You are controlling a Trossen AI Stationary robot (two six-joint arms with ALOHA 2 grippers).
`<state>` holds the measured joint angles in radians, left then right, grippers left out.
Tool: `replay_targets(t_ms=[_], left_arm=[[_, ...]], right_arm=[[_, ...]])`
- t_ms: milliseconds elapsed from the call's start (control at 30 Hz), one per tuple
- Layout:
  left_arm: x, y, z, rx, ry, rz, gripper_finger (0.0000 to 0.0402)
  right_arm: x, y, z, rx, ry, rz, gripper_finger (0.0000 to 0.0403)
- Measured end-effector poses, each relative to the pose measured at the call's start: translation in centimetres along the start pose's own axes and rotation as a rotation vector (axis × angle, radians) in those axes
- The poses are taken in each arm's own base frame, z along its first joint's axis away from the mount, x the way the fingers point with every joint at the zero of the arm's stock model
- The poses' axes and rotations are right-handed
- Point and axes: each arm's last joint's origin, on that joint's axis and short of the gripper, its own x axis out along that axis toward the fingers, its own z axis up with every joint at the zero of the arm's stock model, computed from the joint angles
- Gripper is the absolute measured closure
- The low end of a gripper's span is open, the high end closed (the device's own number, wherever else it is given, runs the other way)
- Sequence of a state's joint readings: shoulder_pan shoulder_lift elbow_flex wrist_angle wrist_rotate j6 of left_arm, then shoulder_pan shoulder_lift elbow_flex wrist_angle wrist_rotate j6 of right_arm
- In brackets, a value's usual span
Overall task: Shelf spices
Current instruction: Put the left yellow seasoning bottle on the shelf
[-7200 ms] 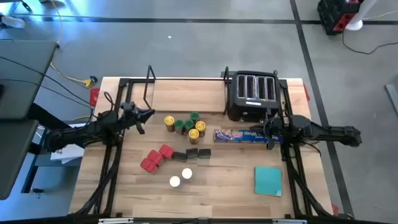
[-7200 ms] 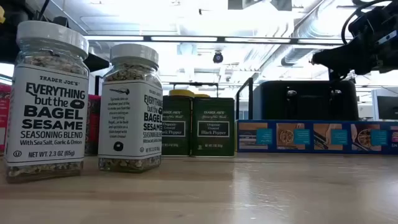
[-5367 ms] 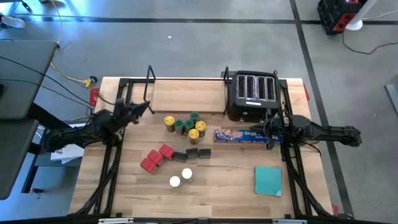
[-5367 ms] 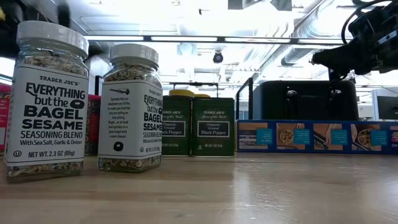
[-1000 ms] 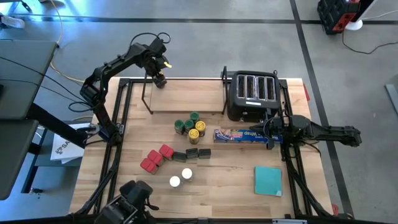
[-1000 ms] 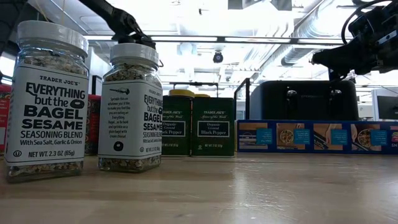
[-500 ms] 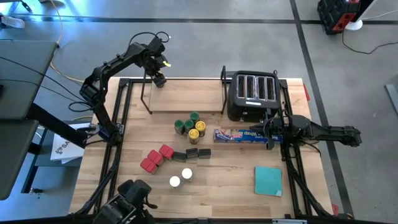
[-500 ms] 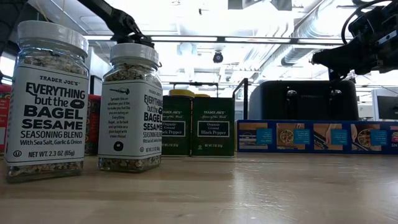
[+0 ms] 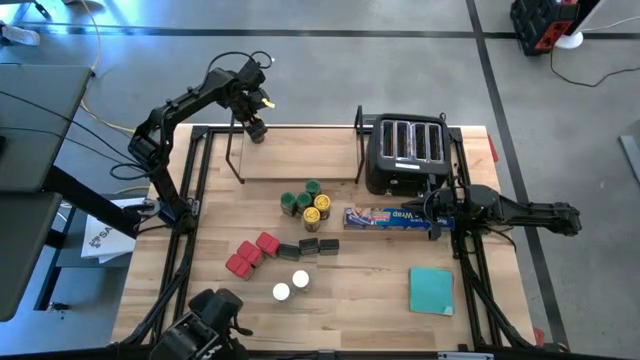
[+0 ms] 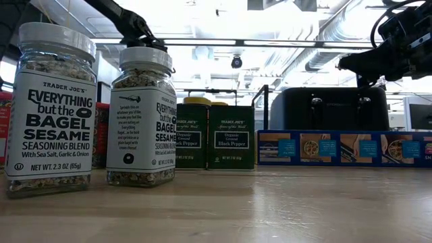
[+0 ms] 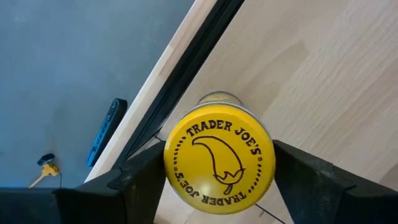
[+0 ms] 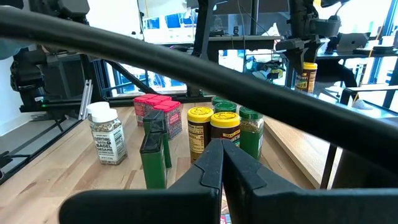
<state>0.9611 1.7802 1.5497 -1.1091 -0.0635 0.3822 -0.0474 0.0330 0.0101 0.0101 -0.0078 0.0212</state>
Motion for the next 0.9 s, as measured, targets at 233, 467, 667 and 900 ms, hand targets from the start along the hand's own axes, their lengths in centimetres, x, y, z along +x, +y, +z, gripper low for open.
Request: replay_targets(t_ms=[233,467,667,900], left_arm=[[0.0,0.16,-0.09,0.012,0.022,0.048,0.0102],[-0.01,0.18,-0.09,0.045,0.037,0.084,0.0101],[-0.03,0.08,-0.06,0.072,0.048,0.106,0.0101],[-0.59,0.04,0.24,0.093,0.042,0.123,0.0101]], right_arm=[[0.0,0.0,0.01,0.0,0.0,0.0,0.0403],[0.0,0.0,0.0,0.0,0.0,0.0,0.0403],[0.0,0.0,0.0,0.0,0.0,0.0,0.0403],[0.0,0.0,0.0,0.0,0.0,0.0,0.0403]])
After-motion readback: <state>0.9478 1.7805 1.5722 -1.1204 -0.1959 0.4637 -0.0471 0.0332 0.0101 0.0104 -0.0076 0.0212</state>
